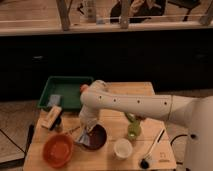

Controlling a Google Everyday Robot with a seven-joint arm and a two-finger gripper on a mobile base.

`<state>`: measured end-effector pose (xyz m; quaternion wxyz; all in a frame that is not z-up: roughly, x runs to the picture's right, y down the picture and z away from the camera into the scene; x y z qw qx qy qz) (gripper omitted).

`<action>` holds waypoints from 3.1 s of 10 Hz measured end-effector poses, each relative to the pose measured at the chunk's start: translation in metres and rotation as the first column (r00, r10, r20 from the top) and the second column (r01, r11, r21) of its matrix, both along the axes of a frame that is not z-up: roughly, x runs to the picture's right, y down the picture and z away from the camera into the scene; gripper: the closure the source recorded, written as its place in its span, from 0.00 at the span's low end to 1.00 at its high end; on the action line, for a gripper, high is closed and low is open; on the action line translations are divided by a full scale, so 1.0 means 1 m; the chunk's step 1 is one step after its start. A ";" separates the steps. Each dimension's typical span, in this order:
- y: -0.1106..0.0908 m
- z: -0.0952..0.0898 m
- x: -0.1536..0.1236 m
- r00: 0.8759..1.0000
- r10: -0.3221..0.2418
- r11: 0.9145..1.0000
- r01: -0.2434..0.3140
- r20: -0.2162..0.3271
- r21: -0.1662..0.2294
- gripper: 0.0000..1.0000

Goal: Wipe purple bowl with towel

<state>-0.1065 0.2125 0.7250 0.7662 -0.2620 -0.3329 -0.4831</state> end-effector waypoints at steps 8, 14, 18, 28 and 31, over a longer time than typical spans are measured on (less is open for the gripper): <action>0.029 0.009 0.082 0.997 0.035 0.997 -0.040 -0.073 -0.066 0.96; -0.013 0.023 0.074 0.991 0.086 0.996 -0.087 -0.104 -0.006 0.96; -0.016 0.007 0.028 1.000 0.010 0.999 -0.009 -0.026 0.031 0.96; 0.012 -0.008 0.078 0.997 0.038 0.998 -0.035 -0.068 0.048 0.96; -0.012 0.003 0.075 0.996 0.039 0.997 -0.033 -0.086 0.066 0.96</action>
